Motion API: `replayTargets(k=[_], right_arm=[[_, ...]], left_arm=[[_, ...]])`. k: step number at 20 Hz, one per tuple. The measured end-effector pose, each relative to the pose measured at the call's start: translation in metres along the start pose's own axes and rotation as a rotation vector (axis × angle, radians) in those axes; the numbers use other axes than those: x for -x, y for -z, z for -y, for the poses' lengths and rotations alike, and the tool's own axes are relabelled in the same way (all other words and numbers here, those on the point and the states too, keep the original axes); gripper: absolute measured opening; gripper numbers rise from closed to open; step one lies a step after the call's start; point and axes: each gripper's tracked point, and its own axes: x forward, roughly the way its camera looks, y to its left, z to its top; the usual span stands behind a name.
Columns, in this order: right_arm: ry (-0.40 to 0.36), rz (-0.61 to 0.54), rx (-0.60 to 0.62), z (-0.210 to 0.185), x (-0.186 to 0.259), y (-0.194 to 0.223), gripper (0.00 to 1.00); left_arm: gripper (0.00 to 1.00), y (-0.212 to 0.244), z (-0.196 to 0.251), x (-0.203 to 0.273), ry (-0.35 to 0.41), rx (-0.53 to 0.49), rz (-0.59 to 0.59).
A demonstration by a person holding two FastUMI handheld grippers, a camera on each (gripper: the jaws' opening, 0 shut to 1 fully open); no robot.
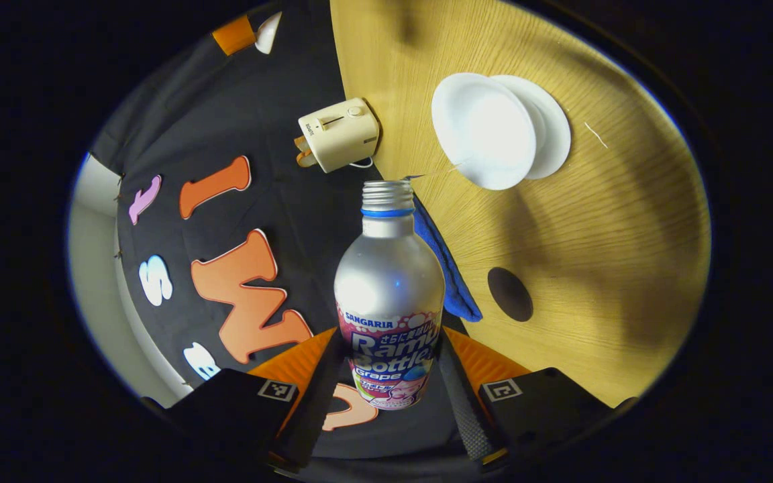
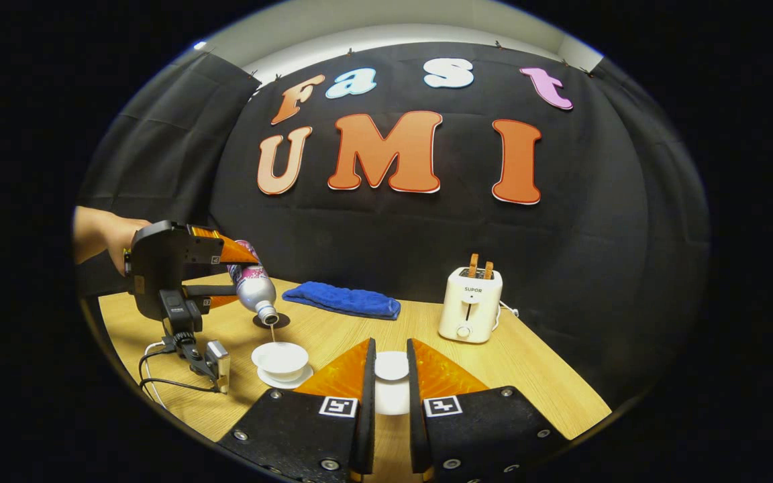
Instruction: Open the teacup lid with one hand, grasp the water bottle and pour water into the teacup with the other hand; after pouring, place the water bottle on the coaster and then close the teacup lid.
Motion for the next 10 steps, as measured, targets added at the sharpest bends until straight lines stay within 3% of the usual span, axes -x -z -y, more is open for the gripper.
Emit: replayTargets(k=[2,10], right_arm=[[0.004,0.001,0.001,0.001,0.001,-0.001,0.22],[-0.011,-0.011,-0.009,-0.004,-0.003,0.003,0.22]], left_arm=[[0.82,0.003,-0.007,0.003,-0.021,-0.013,-0.005],[0.87,0.000,-0.041,0.008,-0.148,-0.067,0.005]])
